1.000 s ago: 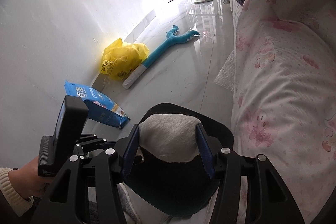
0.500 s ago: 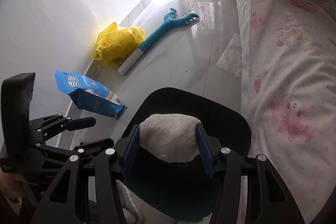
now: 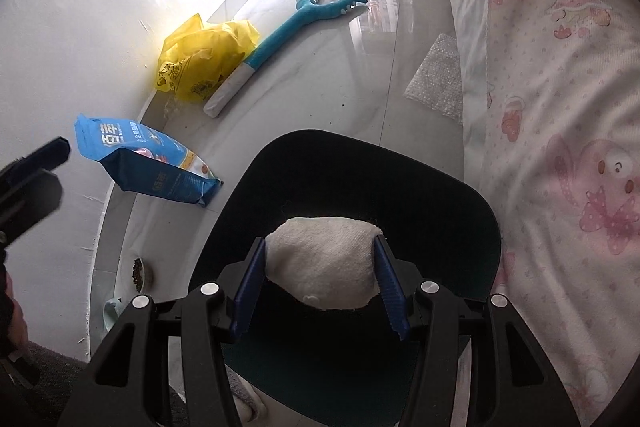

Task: Collect trash
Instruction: 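Carry both items over the teal bin and open both tools to drop them, then move both tools back to the remaining trash on the duvet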

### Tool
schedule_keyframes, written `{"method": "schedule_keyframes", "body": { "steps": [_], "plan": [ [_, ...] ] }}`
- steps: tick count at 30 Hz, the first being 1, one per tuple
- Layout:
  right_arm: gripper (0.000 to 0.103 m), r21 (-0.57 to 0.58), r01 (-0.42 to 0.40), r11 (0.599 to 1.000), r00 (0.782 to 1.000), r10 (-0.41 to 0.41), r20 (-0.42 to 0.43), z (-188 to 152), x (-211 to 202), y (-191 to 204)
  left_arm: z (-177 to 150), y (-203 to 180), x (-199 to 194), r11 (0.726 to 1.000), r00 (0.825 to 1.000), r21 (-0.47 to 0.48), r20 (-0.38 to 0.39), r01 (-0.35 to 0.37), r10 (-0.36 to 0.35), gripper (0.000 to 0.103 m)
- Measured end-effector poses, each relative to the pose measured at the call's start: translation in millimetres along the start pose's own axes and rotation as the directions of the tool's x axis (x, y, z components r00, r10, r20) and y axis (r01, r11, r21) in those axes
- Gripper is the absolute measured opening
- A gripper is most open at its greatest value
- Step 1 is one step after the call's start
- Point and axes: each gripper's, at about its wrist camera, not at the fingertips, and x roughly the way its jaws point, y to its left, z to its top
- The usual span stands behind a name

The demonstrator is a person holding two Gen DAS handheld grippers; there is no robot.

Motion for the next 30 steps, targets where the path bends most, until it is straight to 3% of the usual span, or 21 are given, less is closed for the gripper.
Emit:
{"method": "schedule_keyframes", "body": {
  "steps": [11, 16, 20, 25, 30],
  "plan": [
    [0.054, -0.06, 0.057, 0.997, 0.994, -0.062, -0.092, -13.7, 29.5, 13.2, 17.6, -8.9, -36.4, 0.999, 0.988, 0.04, 0.154, -0.034, 0.027, 0.075],
    [0.058, -0.081, 0.079, 0.994, 0.991, -0.087, -0.104, -18.6, 30.8, 15.5, 26.6, -15.7, -51.3, 0.999, 0.976, 0.031, 0.219, -0.013, 0.006, 0.077],
    [0.071, -0.1, 0.077, 0.992, 0.991, -0.087, -0.104, -21.8, 27.0, 18.6, 32.2, -24.0, -61.5, 0.999, 0.963, 0.045, 0.269, -0.01, -0.002, 0.079],
    [0.072, -0.115, 0.071, 0.991, 0.993, -0.081, -0.087, -23.9, 17.0, 21.3, 38.9, -33.1, -68.2, 0.998, 0.951, 0.057, 0.309, 0.0, -0.018, 0.081],
    [0.072, -0.133, 0.059, 0.989, 0.998, -0.062, -0.014, -20.2, -8.9, 23.5, 42.7, -45.0, -66.9, 0.997, 0.946, 0.083, 0.323, -0.007, -0.02, 0.081]
  ]
}}
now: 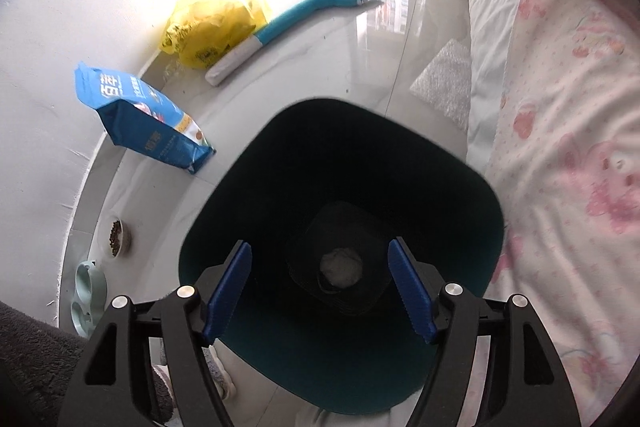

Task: Collect trash
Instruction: 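Move both tools back to the remaining trash on the duvet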

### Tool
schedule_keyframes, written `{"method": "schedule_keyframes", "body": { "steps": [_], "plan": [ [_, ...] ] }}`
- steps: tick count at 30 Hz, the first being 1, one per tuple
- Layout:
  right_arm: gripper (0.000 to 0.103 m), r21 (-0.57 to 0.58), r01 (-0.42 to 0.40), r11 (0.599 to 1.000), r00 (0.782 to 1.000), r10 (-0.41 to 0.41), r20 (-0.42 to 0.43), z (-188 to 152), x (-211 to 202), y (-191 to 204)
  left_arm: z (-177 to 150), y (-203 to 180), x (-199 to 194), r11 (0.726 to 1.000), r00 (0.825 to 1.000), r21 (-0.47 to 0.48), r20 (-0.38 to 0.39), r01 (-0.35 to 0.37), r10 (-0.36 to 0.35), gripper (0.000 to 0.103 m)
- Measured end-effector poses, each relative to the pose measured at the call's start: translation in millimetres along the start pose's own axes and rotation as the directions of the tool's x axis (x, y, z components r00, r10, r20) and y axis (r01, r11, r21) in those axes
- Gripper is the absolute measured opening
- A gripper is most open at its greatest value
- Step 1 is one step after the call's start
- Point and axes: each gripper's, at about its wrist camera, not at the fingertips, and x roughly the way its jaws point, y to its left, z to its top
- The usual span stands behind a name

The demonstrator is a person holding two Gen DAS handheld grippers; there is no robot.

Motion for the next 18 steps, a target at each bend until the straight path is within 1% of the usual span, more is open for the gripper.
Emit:
{"method": "schedule_keyframes", "body": {
  "steps": [5, 9, 12, 14, 18],
  "plan": [
    [0.073, -0.002, -0.01, 1.0, 0.996, 0.01, 0.089, 2.5, -29.6, -6.6, 3.9, -13.8, 3.1, 1.0, 1.0, 0.021, 0.009, 0.015, -0.015, 0.081],
    [0.073, -0.008, 0.009, 1.0, 0.986, -0.007, 0.165, 1.4, -55.7, -14.2, 9.6, -24.1, 4.3, 0.999, 0.999, 0.014, 0.0, 0.036, -0.036, 0.082],
    [0.073, -0.014, 0.043, 0.999, 0.975, -0.039, 0.217, -0.5, -76.8, -21.1, 14.4, -32.2, 1.7, 0.999, 0.999, 0.023, 0.013, 0.046, -0.046, 0.086],
    [0.074, -0.029, 0.071, 0.997, 0.965, -0.061, 0.256, -1.8, -92.1, -24.2, 14.9, -38.2, 3.4, 0.998, 0.999, 0.037, 0.011, 0.05, -0.05, 0.086],
    [0.076, -0.025, 0.09, 0.996, 0.945, -0.078, 0.318, -6.7, -117.8, -36.4, 15.3, -43.9, 8.7, 0.997, 0.998, 0.024, 0.004, 0.07, -0.07, 0.088]
  ]
}}
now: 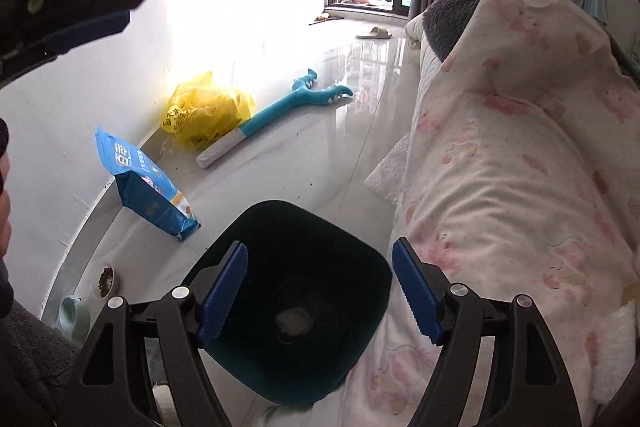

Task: Collect trash
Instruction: 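Move both tools back to the remaining trash on the duvet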

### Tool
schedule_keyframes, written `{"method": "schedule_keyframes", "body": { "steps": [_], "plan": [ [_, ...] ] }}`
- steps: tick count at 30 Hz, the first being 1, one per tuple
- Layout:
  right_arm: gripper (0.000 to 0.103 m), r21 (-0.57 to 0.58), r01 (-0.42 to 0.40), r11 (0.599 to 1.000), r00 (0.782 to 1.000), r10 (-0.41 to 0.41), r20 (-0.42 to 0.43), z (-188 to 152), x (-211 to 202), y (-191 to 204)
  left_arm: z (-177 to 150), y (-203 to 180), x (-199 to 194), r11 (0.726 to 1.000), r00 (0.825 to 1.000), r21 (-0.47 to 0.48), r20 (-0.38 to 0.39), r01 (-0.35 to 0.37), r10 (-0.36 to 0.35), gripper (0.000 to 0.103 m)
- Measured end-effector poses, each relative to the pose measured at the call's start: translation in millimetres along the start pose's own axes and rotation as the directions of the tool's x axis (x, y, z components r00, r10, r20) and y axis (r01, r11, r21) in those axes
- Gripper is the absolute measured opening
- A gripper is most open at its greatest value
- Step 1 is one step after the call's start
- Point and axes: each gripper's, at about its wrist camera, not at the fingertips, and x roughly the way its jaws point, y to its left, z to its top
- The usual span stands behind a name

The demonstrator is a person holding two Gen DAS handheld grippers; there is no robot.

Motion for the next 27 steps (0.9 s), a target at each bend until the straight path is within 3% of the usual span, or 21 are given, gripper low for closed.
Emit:
{"method": "schedule_keyframes", "body": {
  "steps": [21, 27],
  "plan": [
    [0.085, 0.108, 0.107, 0.988, 0.977, -0.125, 0.172, -28.4, -103.7, -102.1, 6.0, -64.3, 38.3, 0.994, 0.994, 0.033, -0.001, 0.107, -0.107, 0.094],
    [0.086, 0.194, 0.142, 0.971, 0.966, -0.179, 0.189, -46.6, -122.8, -144.9, 0.5, -94.0, 53.3, 0.98, 0.983, 0.079, -0.038, 0.181, -0.179, 0.095]
  ]
}}
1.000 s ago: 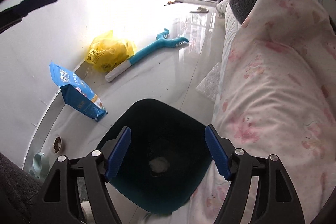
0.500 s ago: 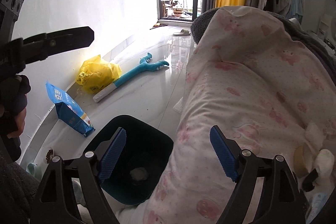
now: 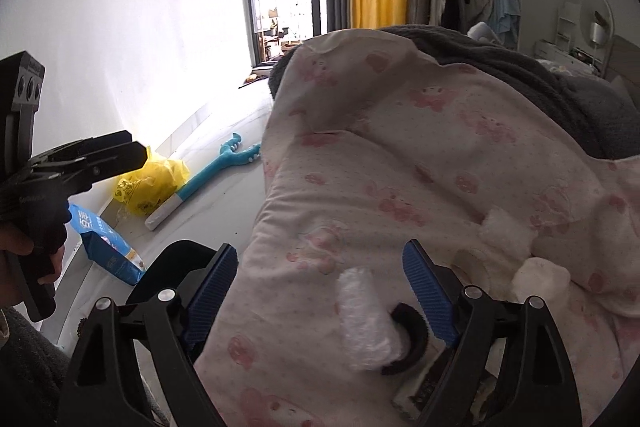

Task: Collect trash
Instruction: 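Move both tools back to the remaining trash on the duvet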

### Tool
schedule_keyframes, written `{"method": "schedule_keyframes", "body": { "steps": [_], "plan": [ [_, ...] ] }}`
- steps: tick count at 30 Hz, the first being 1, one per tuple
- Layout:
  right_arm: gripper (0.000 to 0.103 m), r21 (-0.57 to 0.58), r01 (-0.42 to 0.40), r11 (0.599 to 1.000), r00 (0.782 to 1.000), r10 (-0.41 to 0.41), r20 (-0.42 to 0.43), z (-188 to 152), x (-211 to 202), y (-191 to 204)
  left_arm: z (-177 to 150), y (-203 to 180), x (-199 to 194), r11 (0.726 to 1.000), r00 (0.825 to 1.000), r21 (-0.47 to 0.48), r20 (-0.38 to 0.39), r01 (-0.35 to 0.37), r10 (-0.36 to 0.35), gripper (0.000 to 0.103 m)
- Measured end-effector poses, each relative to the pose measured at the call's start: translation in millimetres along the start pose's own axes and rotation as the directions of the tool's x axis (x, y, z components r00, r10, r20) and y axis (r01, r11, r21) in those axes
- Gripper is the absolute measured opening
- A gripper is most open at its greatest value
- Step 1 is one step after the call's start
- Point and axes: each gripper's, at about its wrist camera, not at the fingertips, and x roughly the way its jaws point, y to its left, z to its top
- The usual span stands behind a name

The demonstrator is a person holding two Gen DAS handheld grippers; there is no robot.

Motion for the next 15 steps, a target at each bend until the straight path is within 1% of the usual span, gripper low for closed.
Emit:
{"method": "schedule_keyframes", "body": {
  "steps": [3, 9, 15],
  "plan": [
    [0.086, 0.033, 0.015, 0.999, 1.0, -0.015, -0.002, -5.6, -3.4, -17.4, -1.7, -17.5, 9.3, 0.998, 0.999, 0.033, -0.017, 0.046, -0.046, 0.095],
    [0.086, 0.05, 0.055, 0.997, 0.998, -0.056, 0.021, -13.2, -17.6, -43.2, -3.4, -46.7, 27.2, 0.991, 0.993, 0.069, -0.042, 0.114, -0.111, 0.096],
    [0.086, 0.095, 0.091, 0.991, 0.996, -0.093, 0.018, -24.6, -28.8, -72.0, -7.8, -71.2, 45.9, 0.979, 0.982, 0.098, -0.078, 0.18, -0.173, 0.096]
  ]
}}
